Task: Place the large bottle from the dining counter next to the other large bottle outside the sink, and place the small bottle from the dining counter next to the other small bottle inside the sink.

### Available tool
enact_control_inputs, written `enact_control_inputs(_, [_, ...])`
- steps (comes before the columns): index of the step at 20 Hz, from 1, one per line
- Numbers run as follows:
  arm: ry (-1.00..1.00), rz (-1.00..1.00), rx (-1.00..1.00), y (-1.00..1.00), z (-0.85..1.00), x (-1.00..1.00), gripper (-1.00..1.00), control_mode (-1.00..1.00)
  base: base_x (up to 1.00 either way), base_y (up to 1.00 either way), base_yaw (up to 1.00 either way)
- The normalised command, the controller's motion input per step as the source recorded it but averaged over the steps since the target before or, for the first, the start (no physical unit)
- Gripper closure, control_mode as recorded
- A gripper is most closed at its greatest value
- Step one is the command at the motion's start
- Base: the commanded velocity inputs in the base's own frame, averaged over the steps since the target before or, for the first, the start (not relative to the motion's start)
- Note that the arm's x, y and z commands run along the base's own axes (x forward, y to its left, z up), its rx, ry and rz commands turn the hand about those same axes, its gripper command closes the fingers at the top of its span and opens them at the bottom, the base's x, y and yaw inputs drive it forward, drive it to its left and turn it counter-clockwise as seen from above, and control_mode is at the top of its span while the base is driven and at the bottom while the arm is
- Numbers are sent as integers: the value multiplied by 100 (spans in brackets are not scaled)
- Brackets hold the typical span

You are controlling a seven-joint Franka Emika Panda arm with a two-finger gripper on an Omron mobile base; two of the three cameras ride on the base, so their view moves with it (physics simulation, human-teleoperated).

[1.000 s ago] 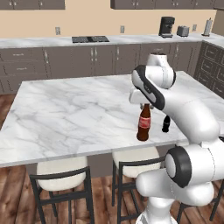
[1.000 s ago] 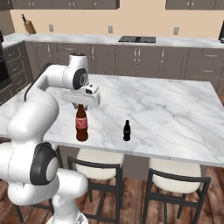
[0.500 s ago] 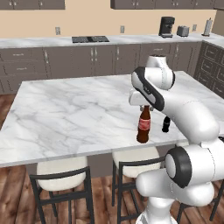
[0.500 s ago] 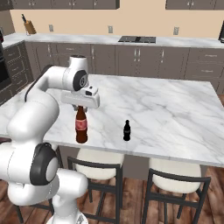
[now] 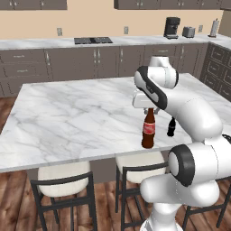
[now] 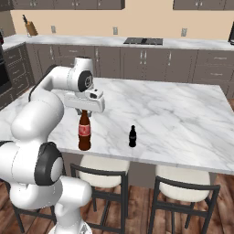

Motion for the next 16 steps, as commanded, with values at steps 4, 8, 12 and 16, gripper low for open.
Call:
enact_control_inputs(4, [0,0,0,0,0,0,100,-100,0,0,0])
enact_control_inputs(8, [0,0,0,0,0,0,100,-100,0,0,0])
enact_control_inputs(12, [0,0,0,0,0,0,100,-100,0,0,0])
enact_control_inputs(16, [0,0,0,0,0,0,100,100,0,0,0])
